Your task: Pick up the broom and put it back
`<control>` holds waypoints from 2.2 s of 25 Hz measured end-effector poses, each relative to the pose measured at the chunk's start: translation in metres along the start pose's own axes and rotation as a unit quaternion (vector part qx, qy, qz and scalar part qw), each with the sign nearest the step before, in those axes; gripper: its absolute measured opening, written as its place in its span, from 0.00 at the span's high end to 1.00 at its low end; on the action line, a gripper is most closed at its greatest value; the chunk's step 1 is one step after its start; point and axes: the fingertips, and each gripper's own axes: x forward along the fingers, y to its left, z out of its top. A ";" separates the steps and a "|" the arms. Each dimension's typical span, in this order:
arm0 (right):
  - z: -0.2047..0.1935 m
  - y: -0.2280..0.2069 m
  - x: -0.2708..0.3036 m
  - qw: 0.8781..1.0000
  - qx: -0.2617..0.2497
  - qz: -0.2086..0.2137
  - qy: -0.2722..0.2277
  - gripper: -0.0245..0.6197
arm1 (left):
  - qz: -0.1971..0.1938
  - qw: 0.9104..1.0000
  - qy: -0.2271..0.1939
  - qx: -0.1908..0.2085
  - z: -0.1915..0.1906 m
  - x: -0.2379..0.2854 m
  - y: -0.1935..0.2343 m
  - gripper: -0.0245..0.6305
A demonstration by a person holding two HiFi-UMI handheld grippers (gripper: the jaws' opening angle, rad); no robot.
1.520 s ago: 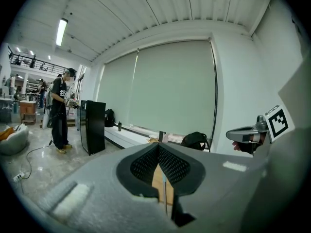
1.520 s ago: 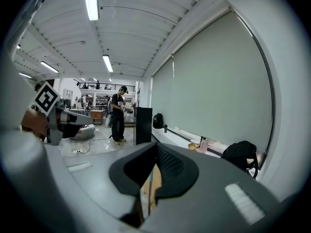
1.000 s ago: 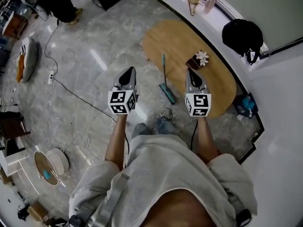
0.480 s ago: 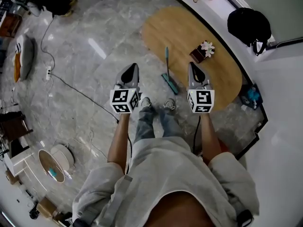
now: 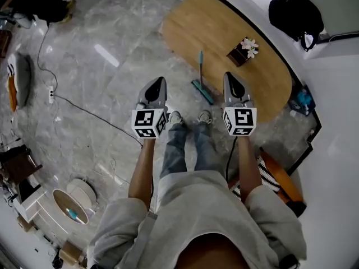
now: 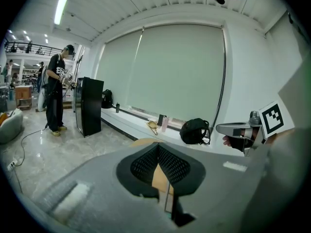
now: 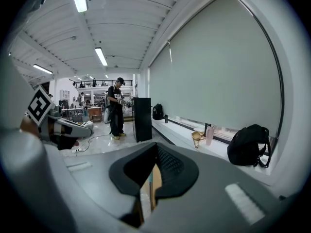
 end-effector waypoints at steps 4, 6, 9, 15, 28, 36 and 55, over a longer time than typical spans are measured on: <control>-0.002 0.009 -0.014 1.000 0.005 -0.001 0.011 0.96 | -0.007 1.000 0.011 -0.004 -0.002 -0.013 -0.008 0.96; -0.006 0.011 -0.021 1.000 0.009 -0.002 0.020 0.96 | -0.010 1.000 0.016 -0.007 -0.004 -0.019 -0.015 0.96; -0.016 0.015 -0.035 0.999 0.015 -0.003 0.036 0.96 | -0.012 1.000 0.024 -0.015 -0.009 -0.030 -0.024 0.96; -0.024 0.031 -0.061 0.998 0.024 0.002 0.063 0.96 | -0.007 0.999 0.037 -0.031 -0.014 -0.054 -0.029 0.96; -0.031 0.053 -0.108 0.994 0.032 0.009 0.105 0.96 | 0.000 0.998 0.043 -0.042 -0.005 -0.082 -0.041 0.96; -0.021 0.069 -0.095 0.993 0.047 0.043 0.100 0.79 | -0.001 0.998 0.049 -0.033 0.001 -0.092 -0.044 0.96; -0.042 0.049 0.005 0.991 0.032 0.039 0.123 0.60 | 0.003 0.998 0.048 -0.038 0.002 -0.100 -0.046 0.96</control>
